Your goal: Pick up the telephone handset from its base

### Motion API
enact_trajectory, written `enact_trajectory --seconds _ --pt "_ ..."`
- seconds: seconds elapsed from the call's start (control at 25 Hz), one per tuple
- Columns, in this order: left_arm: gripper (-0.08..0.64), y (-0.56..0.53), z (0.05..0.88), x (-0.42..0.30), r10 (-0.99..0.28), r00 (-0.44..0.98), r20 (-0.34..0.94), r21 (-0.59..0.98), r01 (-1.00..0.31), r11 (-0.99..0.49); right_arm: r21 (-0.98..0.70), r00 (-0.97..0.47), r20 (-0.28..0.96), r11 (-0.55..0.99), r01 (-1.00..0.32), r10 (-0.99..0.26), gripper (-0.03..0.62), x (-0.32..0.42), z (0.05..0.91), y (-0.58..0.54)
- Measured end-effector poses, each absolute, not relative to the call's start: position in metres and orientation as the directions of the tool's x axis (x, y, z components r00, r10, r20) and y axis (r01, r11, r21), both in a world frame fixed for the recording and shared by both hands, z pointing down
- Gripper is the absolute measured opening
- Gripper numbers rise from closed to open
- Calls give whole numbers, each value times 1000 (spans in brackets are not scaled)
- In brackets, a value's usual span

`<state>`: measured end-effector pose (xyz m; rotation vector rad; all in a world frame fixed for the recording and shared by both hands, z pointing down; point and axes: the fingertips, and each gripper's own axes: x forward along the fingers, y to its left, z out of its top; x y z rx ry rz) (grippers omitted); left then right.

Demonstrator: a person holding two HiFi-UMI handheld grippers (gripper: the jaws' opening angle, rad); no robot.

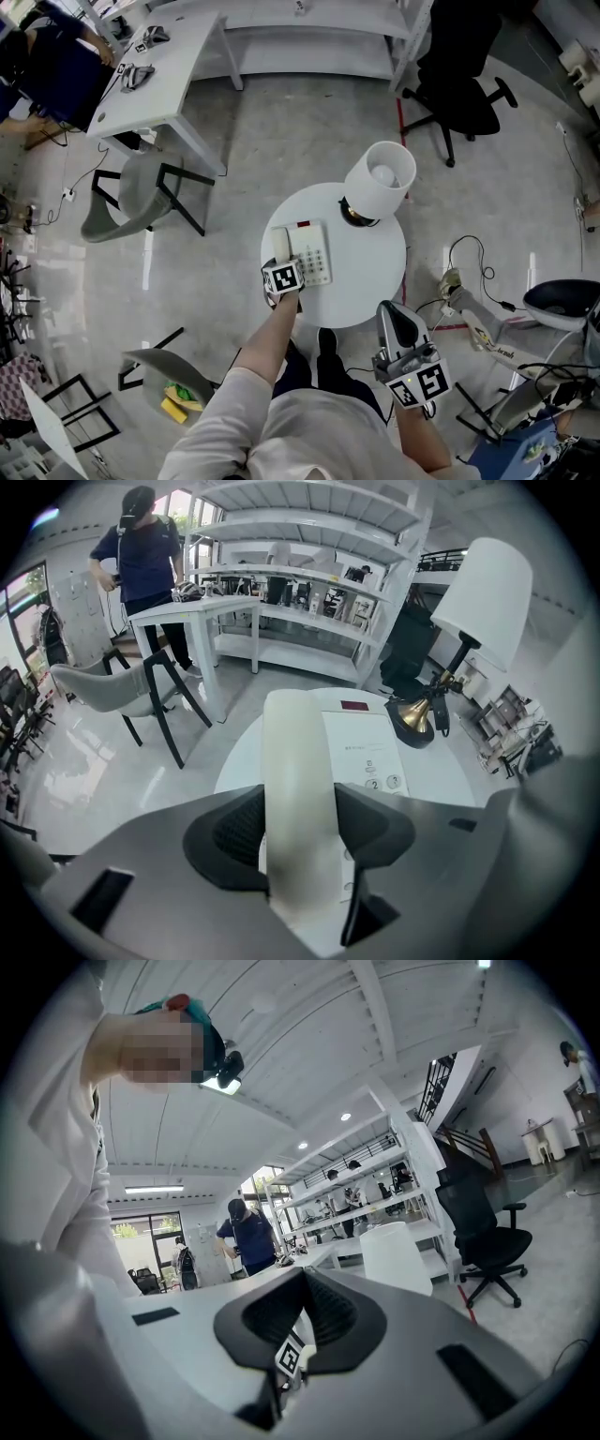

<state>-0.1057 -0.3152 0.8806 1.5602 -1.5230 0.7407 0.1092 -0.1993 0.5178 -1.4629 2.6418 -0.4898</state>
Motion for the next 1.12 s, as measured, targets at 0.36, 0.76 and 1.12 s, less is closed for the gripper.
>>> enact_trajectory --seconds 0.36,0.76,1.12 --pt "224 -310 878 -105 -498 133 857 193 -979 71 -317 -543 76 496 -808 -836 9 107 516 -197" --pt "224 -304 871 -109 -522 122 844 176 -983 56 -318 -552 63 507 -801 -832 9 103 511 -195" --pt "224 -305 850 -110 -586 161 794 218 -976 28 -317 -560 49 519 -794 -827 9 95 505 -185"
